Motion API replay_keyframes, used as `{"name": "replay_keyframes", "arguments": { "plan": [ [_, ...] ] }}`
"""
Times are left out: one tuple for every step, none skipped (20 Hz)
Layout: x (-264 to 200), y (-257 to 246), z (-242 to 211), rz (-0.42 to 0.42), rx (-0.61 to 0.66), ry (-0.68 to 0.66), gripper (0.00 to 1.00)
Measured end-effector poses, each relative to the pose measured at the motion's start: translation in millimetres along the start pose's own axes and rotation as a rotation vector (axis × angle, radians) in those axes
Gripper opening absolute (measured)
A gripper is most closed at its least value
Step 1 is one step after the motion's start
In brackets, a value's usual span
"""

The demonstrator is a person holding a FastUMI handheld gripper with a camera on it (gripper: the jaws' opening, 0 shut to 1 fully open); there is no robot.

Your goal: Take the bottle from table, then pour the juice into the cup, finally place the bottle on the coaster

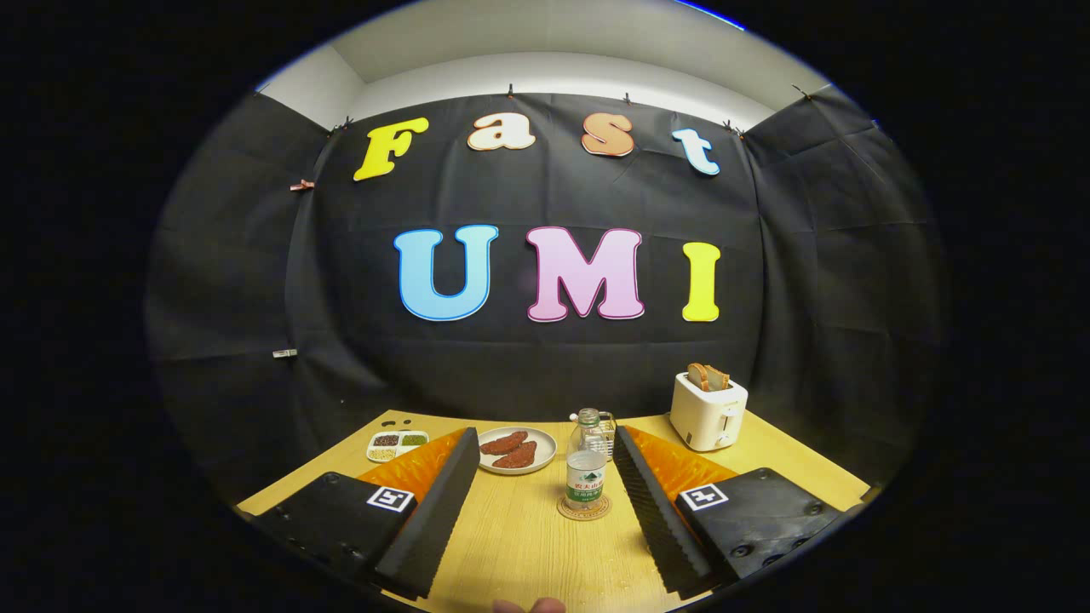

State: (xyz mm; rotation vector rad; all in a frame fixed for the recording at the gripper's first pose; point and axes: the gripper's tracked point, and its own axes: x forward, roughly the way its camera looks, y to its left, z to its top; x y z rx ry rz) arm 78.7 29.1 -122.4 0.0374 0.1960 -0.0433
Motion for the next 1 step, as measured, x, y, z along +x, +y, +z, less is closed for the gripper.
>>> {"name": "replay_keyframes", "arguments": {
  "plan": [
    [-1.2, -3.4, 4.2, 0.001, 0.007, -0.007, 0.97]
  ]
}}
